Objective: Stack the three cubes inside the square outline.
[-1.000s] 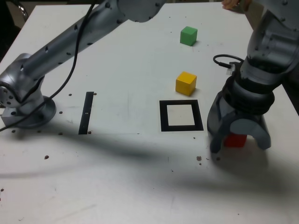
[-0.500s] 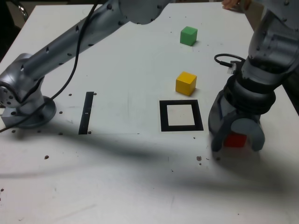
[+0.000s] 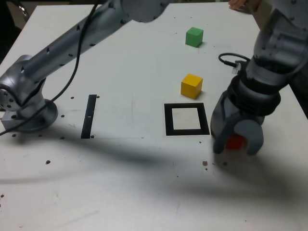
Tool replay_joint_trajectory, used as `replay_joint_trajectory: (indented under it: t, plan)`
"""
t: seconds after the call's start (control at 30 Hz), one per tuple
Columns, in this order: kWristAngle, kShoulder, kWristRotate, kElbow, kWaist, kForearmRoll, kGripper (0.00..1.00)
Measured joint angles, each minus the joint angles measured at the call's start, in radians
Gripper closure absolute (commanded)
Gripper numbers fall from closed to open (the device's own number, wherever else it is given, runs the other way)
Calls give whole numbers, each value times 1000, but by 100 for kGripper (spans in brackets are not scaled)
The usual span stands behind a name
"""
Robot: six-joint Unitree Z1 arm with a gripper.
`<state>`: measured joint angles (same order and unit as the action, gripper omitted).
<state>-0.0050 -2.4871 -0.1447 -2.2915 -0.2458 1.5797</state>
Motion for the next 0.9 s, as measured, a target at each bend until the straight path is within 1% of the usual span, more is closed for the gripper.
replay_joint_trajectory:
  t: [0.13, 0.4, 0.5, 0.67, 0.9]
  plan:
    - [6, 49, 10, 44, 0, 1, 75]
    - [7, 147, 43, 148, 16, -3, 75]
    - [6, 188, 62, 221, 33, -14, 75]
    - [7, 251, 95, 358, 78, -74, 75]
    - [8, 331, 117, 556, 137, -225, 75]
